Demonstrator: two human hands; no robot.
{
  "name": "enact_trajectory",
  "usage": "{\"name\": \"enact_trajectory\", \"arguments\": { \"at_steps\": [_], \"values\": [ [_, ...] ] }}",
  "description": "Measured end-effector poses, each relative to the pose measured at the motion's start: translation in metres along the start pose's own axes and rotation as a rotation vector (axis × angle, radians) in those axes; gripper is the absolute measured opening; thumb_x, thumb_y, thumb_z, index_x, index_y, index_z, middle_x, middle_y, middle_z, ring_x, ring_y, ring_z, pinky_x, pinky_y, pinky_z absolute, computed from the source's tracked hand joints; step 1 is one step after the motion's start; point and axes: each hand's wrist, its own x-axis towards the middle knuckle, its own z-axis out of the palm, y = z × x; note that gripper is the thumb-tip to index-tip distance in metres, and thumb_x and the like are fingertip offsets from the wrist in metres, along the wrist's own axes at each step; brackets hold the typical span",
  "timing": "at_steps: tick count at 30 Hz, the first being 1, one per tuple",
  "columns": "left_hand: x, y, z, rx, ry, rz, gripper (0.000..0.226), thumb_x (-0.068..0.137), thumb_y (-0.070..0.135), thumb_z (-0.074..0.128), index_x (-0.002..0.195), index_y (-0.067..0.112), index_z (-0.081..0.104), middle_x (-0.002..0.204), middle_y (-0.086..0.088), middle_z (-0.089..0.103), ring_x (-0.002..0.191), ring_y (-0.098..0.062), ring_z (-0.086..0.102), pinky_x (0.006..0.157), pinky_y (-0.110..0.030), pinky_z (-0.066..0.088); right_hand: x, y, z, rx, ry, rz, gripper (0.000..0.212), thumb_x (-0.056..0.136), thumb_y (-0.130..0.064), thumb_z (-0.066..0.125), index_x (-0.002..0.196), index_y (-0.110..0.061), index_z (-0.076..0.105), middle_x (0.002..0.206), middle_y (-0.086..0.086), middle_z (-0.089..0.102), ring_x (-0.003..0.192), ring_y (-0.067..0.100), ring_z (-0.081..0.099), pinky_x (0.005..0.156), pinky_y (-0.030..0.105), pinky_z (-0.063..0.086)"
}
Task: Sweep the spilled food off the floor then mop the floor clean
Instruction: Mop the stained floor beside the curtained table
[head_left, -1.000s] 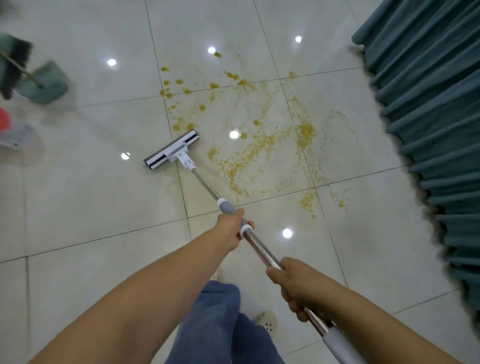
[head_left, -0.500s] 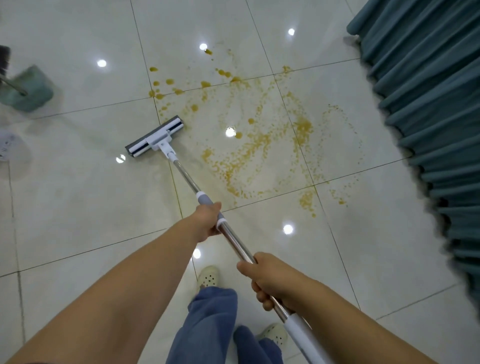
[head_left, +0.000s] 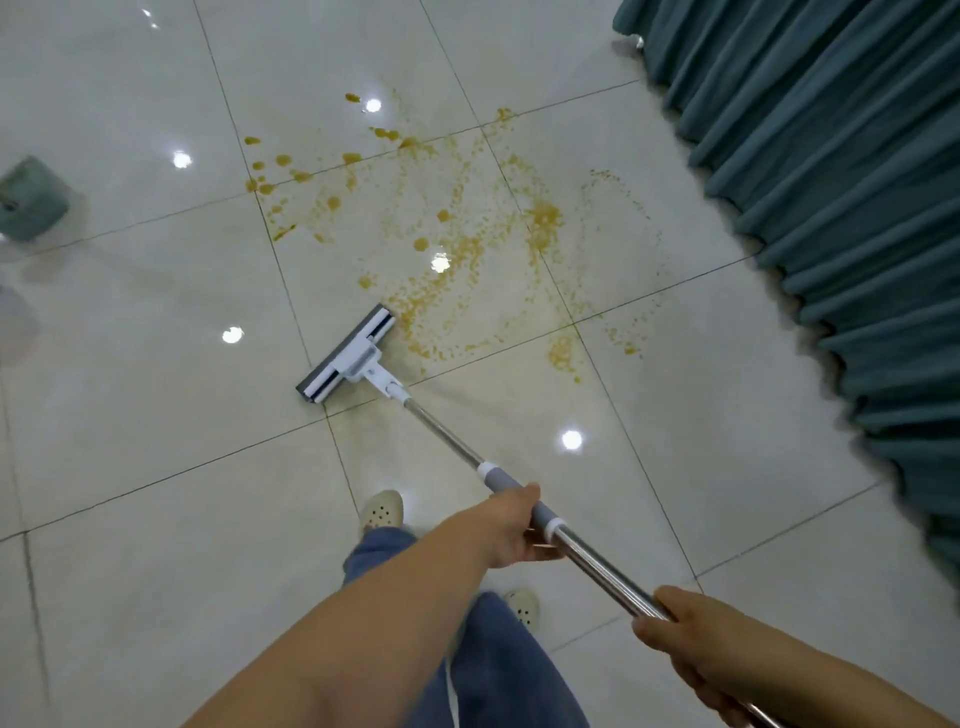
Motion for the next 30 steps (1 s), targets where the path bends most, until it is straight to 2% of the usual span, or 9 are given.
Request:
{"name": "enact_trajectory", "arguments": {
  "at_steps": [2, 4, 7, 12, 15, 19, 24, 26, 30],
  "values": [
    [0.003, -0.033, 0.030, -0.203, -0.025, -0.024, 0.036, 0.096, 0.019, 0.052, 0.125, 0.001, 0.038, 0.099, -0.020, 0.054, 0.080, -0.030, 0.060, 0.077, -0.048, 0.055, -0.014, 0.043, -0.007, -0.016, 0.002, -0.001, 0.019, 0.098, -0.037, 0.047, 0.096, -0.018, 0.048, 0.064, 0.000, 0.047, 0.038, 0.007, 0.041, 0.039, 0.019, 0.036],
    [0.004, -0.062, 0.060, -0.351, -0.049, -0.022, 0.022, 0.096, 0.008, 0.051, 0.114, -0.001, 0.043, 0.092, -0.021, 0.055, 0.077, -0.028, 0.058, 0.085, -0.049, 0.051, -0.027, 0.082, -0.014, -0.025, 0.006, 0.012, 0.018, 0.097, -0.036, 0.047, 0.096, -0.018, 0.049, 0.062, 0.002, 0.047, 0.039, 0.010, 0.042, 0.038, 0.022, 0.038],
    [0.001, -0.093, 0.099, -0.395, -0.049, -0.014, 0.008, 0.095, 0.003, 0.050, 0.089, 0.000, 0.045, 0.078, -0.016, 0.052, 0.069, -0.023, 0.053, 0.083, -0.050, 0.050, -0.047, 0.124, -0.029, -0.060, 0.045, 0.002, 0.015, 0.097, -0.034, 0.046, 0.094, -0.020, 0.048, 0.061, 0.003, 0.046, 0.039, 0.011, 0.040, 0.039, 0.023, 0.038],
    [-0.006, -0.105, 0.107, -0.449, -0.064, 0.075, 0.007, 0.094, 0.003, 0.051, 0.088, 0.003, 0.047, 0.073, -0.011, 0.052, 0.065, -0.020, 0.052, 0.072, -0.041, 0.053, -0.061, 0.126, -0.040, -0.155, 0.024, -0.052, 0.017, 0.097, -0.039, 0.048, 0.100, -0.023, 0.048, 0.065, 0.004, 0.048, 0.042, 0.010, 0.043, 0.042, 0.024, 0.043],
    [-0.015, -0.103, 0.081, -0.505, -0.068, 0.108, 0.004, 0.095, 0.004, 0.050, 0.091, 0.004, 0.048, 0.073, -0.011, 0.052, 0.065, -0.020, 0.053, 0.067, -0.039, 0.053, -0.062, 0.100, -0.028, -0.236, -0.025, -0.045, 0.022, 0.097, -0.043, 0.045, 0.105, -0.023, 0.046, 0.074, 0.006, 0.050, 0.045, 0.010, 0.045, 0.046, 0.024, 0.047],
    [-0.020, -0.080, 0.036, -0.600, -0.030, 0.127, 0.007, 0.095, 0.003, 0.049, 0.088, 0.004, 0.048, 0.071, -0.011, 0.050, 0.063, -0.020, 0.051, 0.074, -0.039, 0.052, -0.049, 0.045, -0.011, -0.353, -0.018, -0.060, 0.026, 0.098, -0.044, 0.043, 0.109, -0.021, 0.046, 0.077, 0.004, 0.049, 0.048, 0.010, 0.046, 0.048, 0.024, 0.048],
    [-0.028, -0.028, -0.044, -0.684, 0.018, 0.174, 0.013, 0.096, 0.005, 0.048, 0.084, 0.005, 0.047, 0.070, -0.010, 0.051, 0.062, -0.020, 0.050, 0.056, -0.039, 0.054, -0.031, -0.053, 0.012, -0.461, -0.022, -0.116, 0.015, 0.099, -0.040, 0.042, 0.096, -0.025, 0.042, 0.073, 0.002, 0.046, 0.046, 0.010, 0.043, 0.039, 0.018, 0.042],
    [-0.033, -0.004, -0.076, -0.726, 0.042, 0.195, 0.014, 0.097, 0.006, 0.048, 0.083, 0.004, 0.046, 0.071, -0.010, 0.050, 0.062, -0.020, 0.050, 0.053, -0.037, 0.057, -0.023, -0.095, 0.022, -0.507, -0.019, -0.140, 0.015, 0.100, -0.039, 0.041, 0.101, -0.024, 0.042, 0.074, 0.002, 0.045, 0.050, 0.011, 0.043, 0.039, 0.017, 0.041],
    [-0.045, 0.046, -0.142, -0.784, 0.093, 0.229, 0.016, 0.097, 0.007, 0.049, 0.081, 0.004, 0.046, 0.071, -0.010, 0.050, 0.062, -0.019, 0.049, 0.067, -0.037, 0.050, 0.001, -0.172, 0.046, -0.565, -0.005, -0.189, 0.022, 0.100, -0.039, 0.040, 0.111, -0.020, 0.045, 0.077, 0.003, 0.047, 0.055, 0.012, 0.044, 0.044, 0.020, 0.043]
  ]
}}
